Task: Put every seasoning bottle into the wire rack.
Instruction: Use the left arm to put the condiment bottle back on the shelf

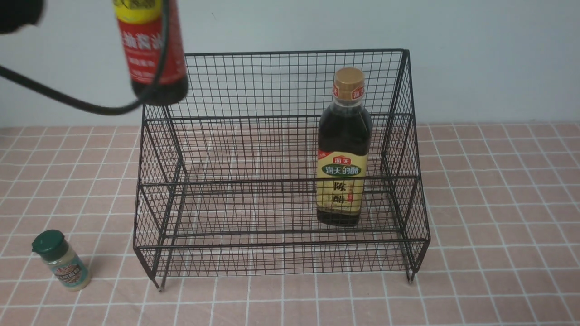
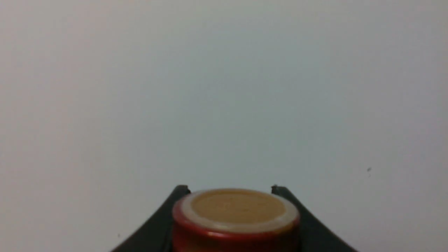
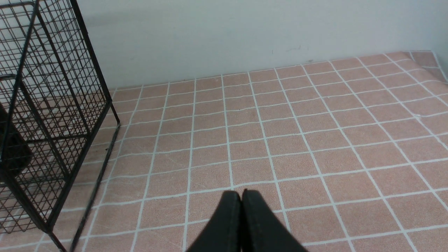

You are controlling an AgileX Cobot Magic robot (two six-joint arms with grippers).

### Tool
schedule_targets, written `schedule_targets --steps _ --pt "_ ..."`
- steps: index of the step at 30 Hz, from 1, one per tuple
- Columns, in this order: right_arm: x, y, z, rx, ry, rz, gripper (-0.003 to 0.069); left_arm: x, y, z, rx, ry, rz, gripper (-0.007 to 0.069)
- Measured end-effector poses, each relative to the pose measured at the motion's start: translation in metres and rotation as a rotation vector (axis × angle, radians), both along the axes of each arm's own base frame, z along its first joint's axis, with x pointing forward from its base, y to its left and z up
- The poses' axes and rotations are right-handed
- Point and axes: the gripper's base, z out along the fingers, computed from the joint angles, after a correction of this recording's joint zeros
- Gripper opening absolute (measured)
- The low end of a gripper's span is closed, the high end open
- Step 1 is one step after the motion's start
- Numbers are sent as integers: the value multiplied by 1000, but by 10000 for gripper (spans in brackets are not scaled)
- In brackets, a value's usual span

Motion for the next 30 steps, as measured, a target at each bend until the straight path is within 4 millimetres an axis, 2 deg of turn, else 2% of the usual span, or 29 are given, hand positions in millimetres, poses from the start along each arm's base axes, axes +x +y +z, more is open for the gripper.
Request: schedule_targets --steps 3,6,14,20,25,30 --pt "0 0 0 -2 0 0 -14 15 -6 -20 17 58 -4 256" --pt "0 0 0 -3 0 1 -14 22 -9 -35 41 142 -16 256" --pt "0 0 0 -4 0 1 -15 25 -15 -65 122 386 -62 256" --pt "0 0 0 -4 0 1 -15 32 -19 -96 174 563 -88 256" --pt "0 0 0 -5 0 1 -15 35 -21 -112 199 636 -96 256" --pt "0 0 0 -6 0 1 -15 38 -22 -116 199 643 -95 256"
